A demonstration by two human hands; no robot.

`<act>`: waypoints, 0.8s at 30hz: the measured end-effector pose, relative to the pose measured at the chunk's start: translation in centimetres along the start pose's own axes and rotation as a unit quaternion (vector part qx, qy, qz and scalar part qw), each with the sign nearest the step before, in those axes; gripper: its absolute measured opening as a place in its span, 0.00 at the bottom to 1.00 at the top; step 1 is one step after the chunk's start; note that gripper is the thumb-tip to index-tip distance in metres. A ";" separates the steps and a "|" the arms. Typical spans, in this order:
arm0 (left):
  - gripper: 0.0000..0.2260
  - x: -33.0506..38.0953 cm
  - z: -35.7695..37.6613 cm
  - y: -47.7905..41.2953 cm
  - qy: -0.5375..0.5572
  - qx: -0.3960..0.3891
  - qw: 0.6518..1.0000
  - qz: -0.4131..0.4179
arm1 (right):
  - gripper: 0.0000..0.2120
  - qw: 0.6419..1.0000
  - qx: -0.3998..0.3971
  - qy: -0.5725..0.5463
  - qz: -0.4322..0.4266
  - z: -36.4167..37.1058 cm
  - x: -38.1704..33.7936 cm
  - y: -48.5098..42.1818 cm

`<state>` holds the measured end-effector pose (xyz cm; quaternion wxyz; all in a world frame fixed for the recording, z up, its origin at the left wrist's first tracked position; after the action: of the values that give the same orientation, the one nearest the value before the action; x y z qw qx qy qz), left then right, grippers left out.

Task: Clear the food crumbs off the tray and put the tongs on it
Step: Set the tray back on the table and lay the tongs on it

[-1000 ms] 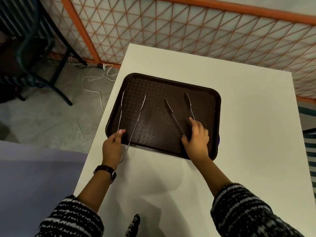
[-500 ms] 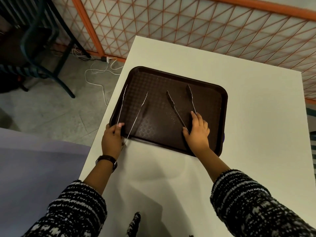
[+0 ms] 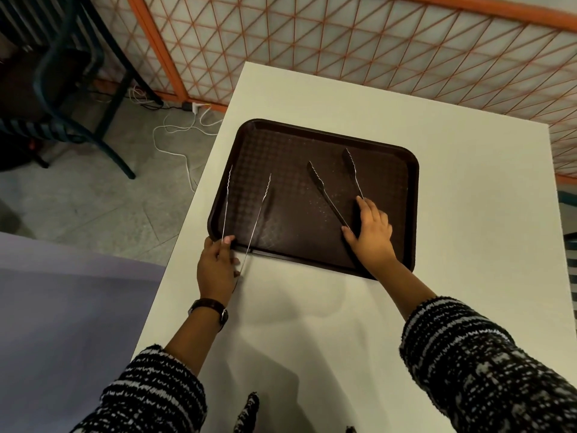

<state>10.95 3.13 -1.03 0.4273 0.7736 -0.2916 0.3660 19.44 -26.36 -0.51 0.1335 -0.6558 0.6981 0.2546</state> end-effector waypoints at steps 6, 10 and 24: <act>0.12 0.5 -0.5 0.5 -0.017 0.078 0.997 0.010 | 0.34 1.000 0.001 -0.010 -0.013 -0.2 0.4 0.6; 0.15 2.4 -0.4 0.5 -0.029 0.081 0.996 0.020 | 0.33 0.998 0.008 -0.054 -0.022 0.4 0.8 1.5; 0.15 4.9 5.3 -1.9 -0.042 -0.006 0.999 -0.018 | 0.40 0.960 0.084 -0.205 0.171 2.9 -1.7 1.8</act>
<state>16.84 -1.30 0.11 0.4263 0.7906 -0.2974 0.3237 17.44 -23.35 -1.76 0.2823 -0.4472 0.7763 0.3430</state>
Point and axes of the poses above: each hand's wrist, its own y-axis away from the middle knuckle, its own z-axis out of the palm, x = y × z, the point moved 5 cm from there along -y, towards the middle knuckle, and after that the axes turned 8 degrees about -y, right-handed, at the moved point
